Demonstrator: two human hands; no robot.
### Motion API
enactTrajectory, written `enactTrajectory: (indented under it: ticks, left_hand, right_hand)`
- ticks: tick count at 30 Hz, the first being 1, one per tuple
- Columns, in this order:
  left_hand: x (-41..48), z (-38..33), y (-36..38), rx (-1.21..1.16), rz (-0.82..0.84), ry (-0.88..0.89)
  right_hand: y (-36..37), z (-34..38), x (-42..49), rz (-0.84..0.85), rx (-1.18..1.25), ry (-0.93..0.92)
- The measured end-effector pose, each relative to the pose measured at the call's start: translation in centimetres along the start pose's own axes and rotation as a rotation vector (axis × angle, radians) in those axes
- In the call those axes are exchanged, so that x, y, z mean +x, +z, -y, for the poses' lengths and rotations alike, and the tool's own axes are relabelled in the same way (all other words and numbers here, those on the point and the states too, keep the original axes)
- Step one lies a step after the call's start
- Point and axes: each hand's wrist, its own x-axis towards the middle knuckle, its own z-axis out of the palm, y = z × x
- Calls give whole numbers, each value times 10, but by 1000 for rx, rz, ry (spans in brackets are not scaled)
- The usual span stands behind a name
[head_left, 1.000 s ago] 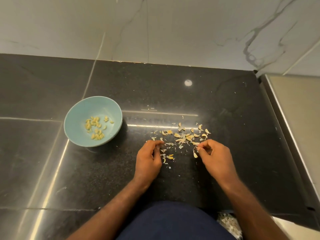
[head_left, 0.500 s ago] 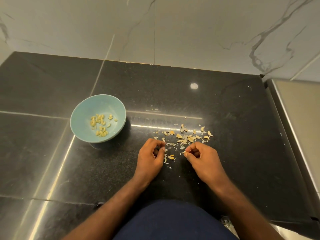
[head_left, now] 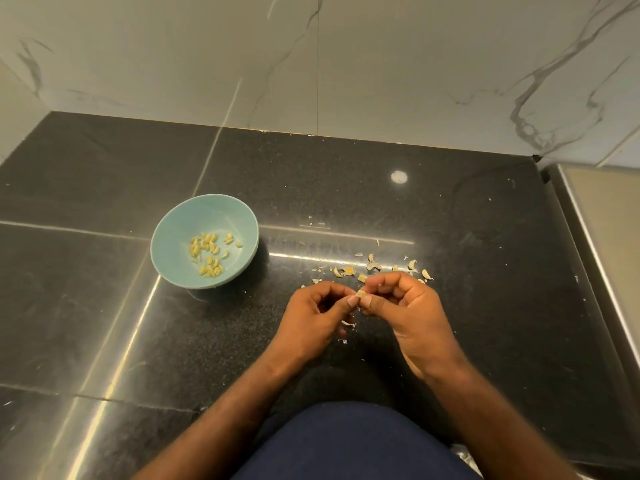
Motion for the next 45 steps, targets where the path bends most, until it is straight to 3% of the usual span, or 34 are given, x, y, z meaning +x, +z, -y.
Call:
enactTrajectory:
  ticks: [8,16,20,28,32,39,45]
  left_hand:
    - [-2,-16,1,280,-111,163]
    - [-1,-30,3,-44,-75,-18]
    - [-5,-27,7,-152,-110,-78]
    - [-6,-29,8,6,-119,12]
    - [-7,-31,7,-10,-120,3]
    - [-4,-30,1,-55,-106,-31]
    - [-3,-28,-1,47,-87,10]
  right_hand:
    - [3,9,-1,0,-133,-75]
    - [6,16,-4,3,299,76]
    - [11,13,-6,-69,128,31]
    - [10,21,-10,-38,-73,-1]
    - [10,24,-12,7,-242,-91]
    - [9,26,-12,-29,-334,-129]
    - [7,25,-12,7,-474,-179]
